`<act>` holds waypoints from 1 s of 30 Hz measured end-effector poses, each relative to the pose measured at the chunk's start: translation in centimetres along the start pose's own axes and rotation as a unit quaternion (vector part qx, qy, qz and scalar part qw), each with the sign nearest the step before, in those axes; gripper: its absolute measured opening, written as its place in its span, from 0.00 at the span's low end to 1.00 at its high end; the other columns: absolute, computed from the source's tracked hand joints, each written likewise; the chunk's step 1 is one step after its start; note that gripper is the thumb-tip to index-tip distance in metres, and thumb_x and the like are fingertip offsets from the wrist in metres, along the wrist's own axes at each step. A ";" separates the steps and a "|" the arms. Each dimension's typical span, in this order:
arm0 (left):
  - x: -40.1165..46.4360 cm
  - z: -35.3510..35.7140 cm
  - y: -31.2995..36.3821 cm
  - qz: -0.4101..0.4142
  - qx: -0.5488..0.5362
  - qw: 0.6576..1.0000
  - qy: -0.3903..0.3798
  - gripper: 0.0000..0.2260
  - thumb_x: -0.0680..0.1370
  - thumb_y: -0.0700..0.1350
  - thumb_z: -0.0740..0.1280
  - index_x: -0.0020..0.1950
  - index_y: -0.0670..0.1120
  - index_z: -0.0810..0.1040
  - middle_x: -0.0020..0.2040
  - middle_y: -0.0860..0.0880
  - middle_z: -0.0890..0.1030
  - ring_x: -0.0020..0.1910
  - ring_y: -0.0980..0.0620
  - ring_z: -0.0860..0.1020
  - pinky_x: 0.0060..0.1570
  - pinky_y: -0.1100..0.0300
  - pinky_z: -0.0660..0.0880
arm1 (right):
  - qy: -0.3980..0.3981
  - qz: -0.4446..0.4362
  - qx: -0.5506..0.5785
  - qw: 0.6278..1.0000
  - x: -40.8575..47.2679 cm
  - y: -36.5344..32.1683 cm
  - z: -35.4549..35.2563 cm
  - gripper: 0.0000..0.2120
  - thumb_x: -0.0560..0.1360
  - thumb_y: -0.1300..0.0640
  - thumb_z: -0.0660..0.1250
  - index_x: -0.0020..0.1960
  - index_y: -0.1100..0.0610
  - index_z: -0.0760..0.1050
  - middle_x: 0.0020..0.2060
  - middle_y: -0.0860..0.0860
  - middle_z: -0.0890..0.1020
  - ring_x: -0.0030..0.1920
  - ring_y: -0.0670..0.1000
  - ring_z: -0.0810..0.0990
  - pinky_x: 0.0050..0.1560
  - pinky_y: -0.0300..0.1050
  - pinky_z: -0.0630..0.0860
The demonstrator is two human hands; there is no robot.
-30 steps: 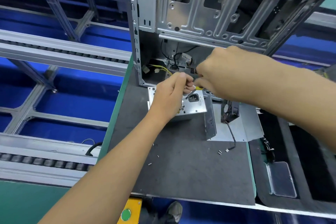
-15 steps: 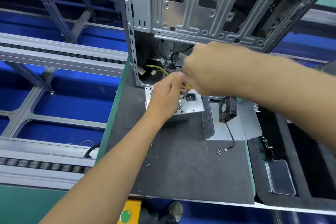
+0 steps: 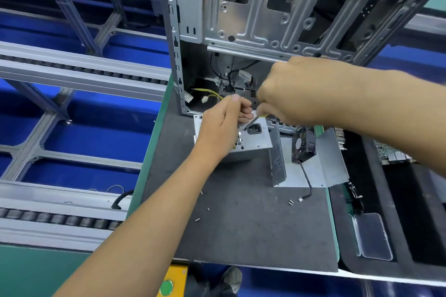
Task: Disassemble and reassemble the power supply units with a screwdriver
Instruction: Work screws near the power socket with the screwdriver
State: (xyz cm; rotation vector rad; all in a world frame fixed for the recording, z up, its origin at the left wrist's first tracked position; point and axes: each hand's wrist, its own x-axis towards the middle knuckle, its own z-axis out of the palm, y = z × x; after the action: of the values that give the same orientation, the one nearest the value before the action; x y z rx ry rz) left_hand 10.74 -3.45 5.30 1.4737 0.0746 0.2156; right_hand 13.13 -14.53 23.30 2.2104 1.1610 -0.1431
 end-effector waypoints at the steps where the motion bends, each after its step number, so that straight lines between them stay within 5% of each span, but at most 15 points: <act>1: 0.2 -0.1 0.0 -0.009 -0.006 1.000 0.004 0.21 0.82 0.55 0.55 0.49 0.42 0.81 0.46 0.40 0.83 0.43 0.49 0.82 0.50 0.50 0.80 | -0.007 0.016 0.018 1.000 0.1 -0.3 0.3 0.19 0.82 0.51 0.59 0.34 0.53 0.59 0.31 0.50 0.60 0.29 0.52 0.65 0.33 0.45 0.65; 4: 0.7 -0.2 0.2 -0.017 -0.007 1.000 0.016 0.21 0.83 0.55 0.55 0.49 0.44 0.82 0.43 0.43 0.83 0.43 0.47 0.82 0.49 0.50 0.81 | -0.047 0.089 0.114 0.988 0.8 -0.7 1.0 0.18 0.82 0.51 0.59 0.35 0.53 0.60 0.34 0.51 0.62 0.30 0.52 0.65 0.31 0.45 0.63; 6: 0.8 -0.2 0.2 -0.016 -0.005 1.000 0.021 0.21 0.83 0.55 0.55 0.49 0.44 0.82 0.42 0.46 0.83 0.43 0.47 0.83 0.48 0.51 0.81 | -0.062 0.107 0.167 0.978 1.0 0.2 1.2 0.10 0.80 0.49 0.63 0.49 0.56 0.71 0.39 0.52 0.68 0.38 0.56 0.74 0.35 0.47 0.71; 8: 0.8 -0.2 0.2 -0.020 -0.023 0.999 0.022 0.20 0.82 0.55 0.55 0.48 0.45 0.81 0.42 0.47 0.83 0.44 0.47 0.84 0.48 0.51 0.81 | -0.069 0.079 0.175 0.979 0.5 1.2 0.7 0.13 0.79 0.52 0.65 0.61 0.53 0.70 0.50 0.52 0.69 0.46 0.58 0.76 0.45 0.53 0.76; 12: 0.8 -0.1 0.0 -0.023 -0.022 0.999 0.018 0.18 0.83 0.55 0.56 0.44 0.49 0.81 0.39 0.52 0.83 0.41 0.52 0.83 0.45 0.58 0.79 | 0.004 -0.027 0.053 0.998 0.3 0.6 -0.2 0.01 0.78 0.57 0.65 0.47 0.54 0.73 0.39 0.50 0.69 0.40 0.57 0.75 0.40 0.51 0.75; 14: 1.0 -0.1 -0.1 -0.030 -0.017 0.999 0.024 0.18 0.83 0.54 0.56 0.42 0.51 0.81 0.39 0.50 0.83 0.39 0.53 0.82 0.42 0.60 0.78 | 0.012 -0.033 0.018 0.999 0.7 0.1 -0.6 0.10 0.77 0.57 0.64 0.39 0.55 0.67 0.33 0.50 0.63 0.34 0.57 0.72 0.36 0.48 0.70; 19: 1.8 -0.3 0.2 -0.054 -0.038 0.998 0.019 0.20 0.81 0.56 0.55 0.47 0.44 0.81 0.44 0.44 0.83 0.41 0.50 0.81 0.44 0.56 0.79 | -0.034 0.046 0.189 0.980 2.3 0.0 -1.1 0.19 0.76 0.56 0.64 0.29 0.57 0.62 0.27 0.53 0.65 0.27 0.52 0.64 0.28 0.42 0.61; 21: 1.7 -0.3 0.0 -0.045 -0.015 0.999 0.017 0.21 0.81 0.57 0.54 0.48 0.45 0.82 0.43 0.48 0.84 0.42 0.52 0.82 0.46 0.57 0.80 | -0.076 0.109 0.240 0.962 2.9 0.7 -1.2 0.17 0.76 0.55 0.64 0.30 0.59 0.70 0.28 0.54 0.70 0.28 0.53 0.68 0.28 0.42 0.63; 24: 1.1 -0.1 -0.1 -0.037 -0.019 0.999 0.014 0.21 0.82 0.56 0.54 0.49 0.44 0.81 0.43 0.47 0.84 0.44 0.51 0.83 0.47 0.56 0.80 | -0.130 0.133 0.200 0.962 2.8 1.9 -0.9 0.14 0.77 0.48 0.64 0.44 0.57 0.82 0.38 0.54 0.80 0.40 0.56 0.76 0.36 0.44 0.71; 26: 0.8 -0.2 -0.1 -0.033 -0.027 0.999 0.015 0.21 0.82 0.56 0.54 0.49 0.43 0.81 0.43 0.45 0.83 0.44 0.51 0.84 0.46 0.57 0.80 | -0.109 0.104 0.190 0.970 2.4 2.0 -0.1 0.13 0.76 0.46 0.64 0.53 0.54 0.78 0.44 0.51 0.79 0.47 0.56 0.76 0.40 0.45 0.69; 30: 0.7 -0.1 0.0 -0.028 -0.034 0.999 0.016 0.20 0.82 0.55 0.55 0.48 0.44 0.81 0.42 0.47 0.83 0.42 0.53 0.83 0.45 0.60 0.78 | -0.025 0.037 0.204 0.978 1.5 1.7 -0.3 0.07 0.73 0.54 0.69 0.49 0.49 0.73 0.45 0.49 0.75 0.47 0.53 0.73 0.44 0.49 0.74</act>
State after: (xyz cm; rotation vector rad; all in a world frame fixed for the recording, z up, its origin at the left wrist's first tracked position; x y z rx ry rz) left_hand 11.40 -3.18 5.32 1.3988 0.1330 0.1953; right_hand 15.36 -14.01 23.77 2.5833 1.0949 -0.4387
